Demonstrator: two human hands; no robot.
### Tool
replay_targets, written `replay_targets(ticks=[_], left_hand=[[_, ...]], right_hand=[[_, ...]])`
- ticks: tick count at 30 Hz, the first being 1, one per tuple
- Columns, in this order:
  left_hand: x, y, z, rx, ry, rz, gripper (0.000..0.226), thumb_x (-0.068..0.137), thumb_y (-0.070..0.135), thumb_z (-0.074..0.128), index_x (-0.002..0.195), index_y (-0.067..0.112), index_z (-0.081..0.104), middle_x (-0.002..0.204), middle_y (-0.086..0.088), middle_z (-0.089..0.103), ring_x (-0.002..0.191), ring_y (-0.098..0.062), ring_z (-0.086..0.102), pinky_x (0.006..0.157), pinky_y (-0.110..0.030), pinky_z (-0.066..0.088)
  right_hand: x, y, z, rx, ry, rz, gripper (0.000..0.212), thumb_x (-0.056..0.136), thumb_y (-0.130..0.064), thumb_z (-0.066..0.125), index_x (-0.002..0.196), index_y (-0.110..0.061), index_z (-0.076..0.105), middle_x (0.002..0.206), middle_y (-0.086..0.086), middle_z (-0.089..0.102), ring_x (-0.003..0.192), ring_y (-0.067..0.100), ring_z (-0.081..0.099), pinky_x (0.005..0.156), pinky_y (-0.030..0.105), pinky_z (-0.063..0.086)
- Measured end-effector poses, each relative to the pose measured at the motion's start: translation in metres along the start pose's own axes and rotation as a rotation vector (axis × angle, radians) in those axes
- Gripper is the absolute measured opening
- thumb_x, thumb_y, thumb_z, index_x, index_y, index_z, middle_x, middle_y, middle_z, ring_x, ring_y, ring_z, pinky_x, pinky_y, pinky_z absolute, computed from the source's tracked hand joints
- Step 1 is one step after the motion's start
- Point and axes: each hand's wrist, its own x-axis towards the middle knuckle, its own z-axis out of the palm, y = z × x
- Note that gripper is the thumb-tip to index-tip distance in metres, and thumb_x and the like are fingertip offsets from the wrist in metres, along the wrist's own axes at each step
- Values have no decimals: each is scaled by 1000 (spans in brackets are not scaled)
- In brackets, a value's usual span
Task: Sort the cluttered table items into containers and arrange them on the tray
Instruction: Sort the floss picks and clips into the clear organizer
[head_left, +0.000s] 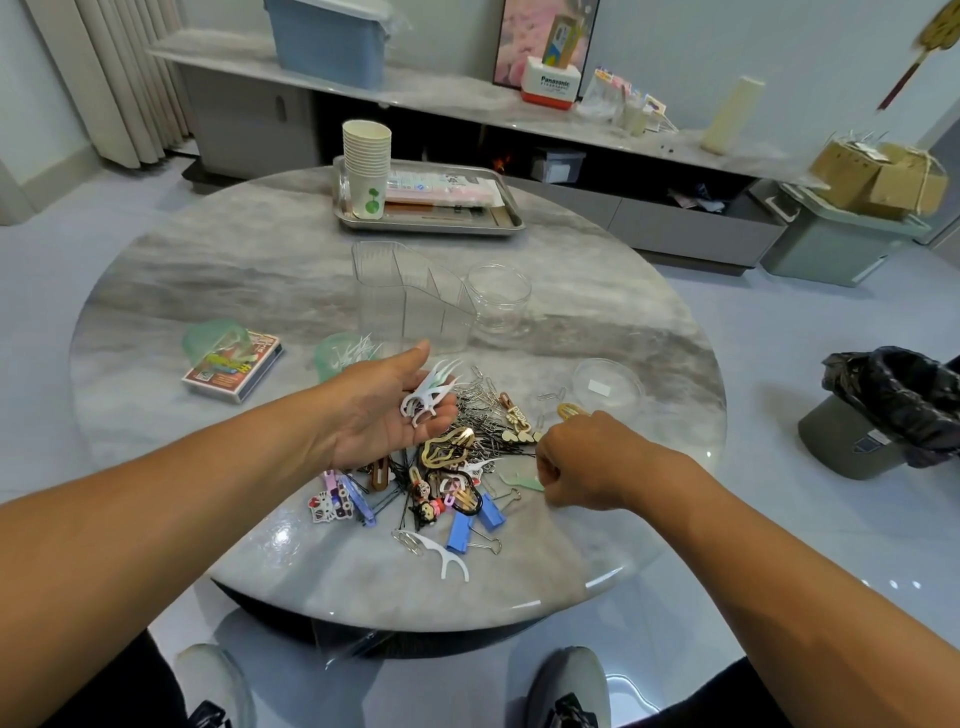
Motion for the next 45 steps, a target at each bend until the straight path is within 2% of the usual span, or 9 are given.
replay_targets(ticks=[9,13,16,24,29,33,36,39,45], left_hand=[[0,2,-2,-23,41,9,56,103,44,50,126,-6,56,105,-23,65,86,-28,72,67,-33,62],[-1,-1,2,-12,12,-20,59,103,46,48,122,-10,57,110,-26,62,94,-31,70,69,-36,62],[-2,-2,5,-23,2,-37,63,103,47,47,122,-12,55,116,-28,60,96,-33,70,69,-37,62],[-8,-5,7,34,-119,-122,74,101,58,43,127,-10,57,119,-23,64,102,-30,68,88,-40,61],[-12,-5,7,-8,-95,-84,51,104,44,48,115,-3,64,97,-17,69,84,-25,72,74,-34,64],[-11,0,1,-19,36,-25,30,104,24,53,114,-3,62,89,-17,70,68,-19,67,60,-25,60],[-10,7,-4,-52,96,24,29,105,21,52,118,-3,60,91,-20,70,65,-18,65,58,-24,58],[-9,11,-8,-107,130,64,28,105,21,52,115,-4,61,86,-18,71,65,-19,66,56,-24,59],[-13,19,-7,-131,137,87,24,105,23,53,107,0,61,94,-21,70,71,-21,66,62,-27,61]], right_hand=[[-2,6,-13,62,102,22,15,76,-30,64,68,-27,52,64,-10,50,63,14,46,73,32,36],[-2,10,-23,131,276,11,11,82,-37,67,88,-27,64,74,-12,62,78,18,61,76,31,37],[0,3,-23,135,481,-62,9,86,-29,66,87,-21,62,70,-4,65,66,23,58,81,36,46],[15,-21,-22,-72,955,-490,14,100,-19,63,93,-11,72,87,4,70,77,25,63,95,40,48],[20,-29,-19,-69,948,-537,14,97,-23,69,105,-14,76,109,4,71,99,25,66,101,43,45],[19,-33,-23,282,1021,-331,18,98,-26,65,107,-15,76,105,-1,72,97,19,65,89,40,46],[20,-21,-25,456,637,-118,10,95,-24,69,104,-26,75,98,-12,66,85,9,62,80,39,54],[23,-18,-14,348,179,-119,21,89,-23,72,108,-33,75,106,-14,65,91,8,62,79,36,55],[28,-20,-2,171,212,-173,11,86,-24,66,93,-28,73,100,-10,58,92,13,58,57,21,36]])
